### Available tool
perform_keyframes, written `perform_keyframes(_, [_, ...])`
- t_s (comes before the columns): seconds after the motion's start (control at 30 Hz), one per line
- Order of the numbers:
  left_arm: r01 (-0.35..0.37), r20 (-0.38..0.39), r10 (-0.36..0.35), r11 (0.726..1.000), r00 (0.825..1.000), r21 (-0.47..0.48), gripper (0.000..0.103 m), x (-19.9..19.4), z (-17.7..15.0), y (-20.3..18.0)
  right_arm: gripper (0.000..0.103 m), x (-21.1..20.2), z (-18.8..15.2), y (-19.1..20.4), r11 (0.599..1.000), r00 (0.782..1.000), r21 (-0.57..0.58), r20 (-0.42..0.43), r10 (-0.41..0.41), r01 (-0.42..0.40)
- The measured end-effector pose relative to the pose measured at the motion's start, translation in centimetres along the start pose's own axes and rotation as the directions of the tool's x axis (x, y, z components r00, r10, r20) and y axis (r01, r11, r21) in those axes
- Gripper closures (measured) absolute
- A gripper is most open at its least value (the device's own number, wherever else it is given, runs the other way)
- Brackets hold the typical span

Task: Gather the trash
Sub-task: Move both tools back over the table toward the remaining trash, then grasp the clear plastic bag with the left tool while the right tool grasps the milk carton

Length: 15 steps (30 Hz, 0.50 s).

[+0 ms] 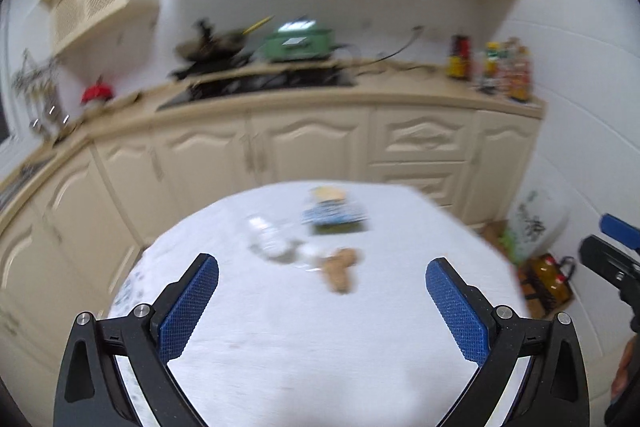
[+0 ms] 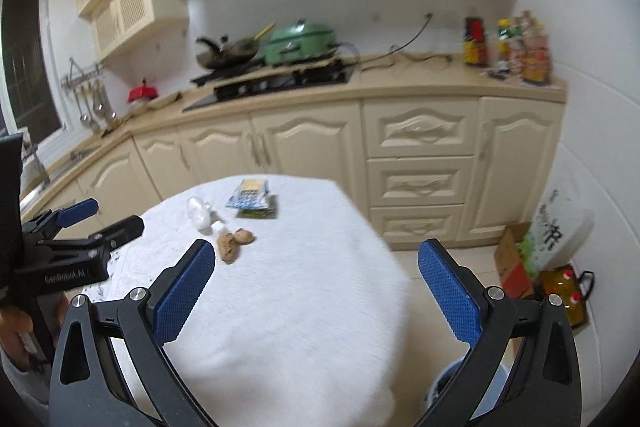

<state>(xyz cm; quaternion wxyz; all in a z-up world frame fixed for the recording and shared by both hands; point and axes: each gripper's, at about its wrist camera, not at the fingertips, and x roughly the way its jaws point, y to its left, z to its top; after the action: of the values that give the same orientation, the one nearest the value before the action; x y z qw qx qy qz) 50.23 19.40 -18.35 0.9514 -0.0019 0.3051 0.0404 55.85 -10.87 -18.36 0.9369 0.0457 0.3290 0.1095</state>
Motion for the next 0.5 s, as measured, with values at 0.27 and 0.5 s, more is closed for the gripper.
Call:
perform_keyframes(0.27, [-0.047, -0.111, 0.035, 0.994, 0.993, -0.102, 0.001, 7.3, 4.6, 6.6, 0.000, 10.0, 1.8, 4.0, 0.998, 0.993, -0.038, -0.107, 0.040, -0.044])
perform_keyframes(0.5, [-0.032, -0.234, 0.002, 0.992, 0.972, -0.124, 0.004, 17.7, 7.7, 6.6, 0.000, 17.1, 3.7, 4.9, 0.999, 0.988, -0.034, -0.156, 0.018, -0.023])
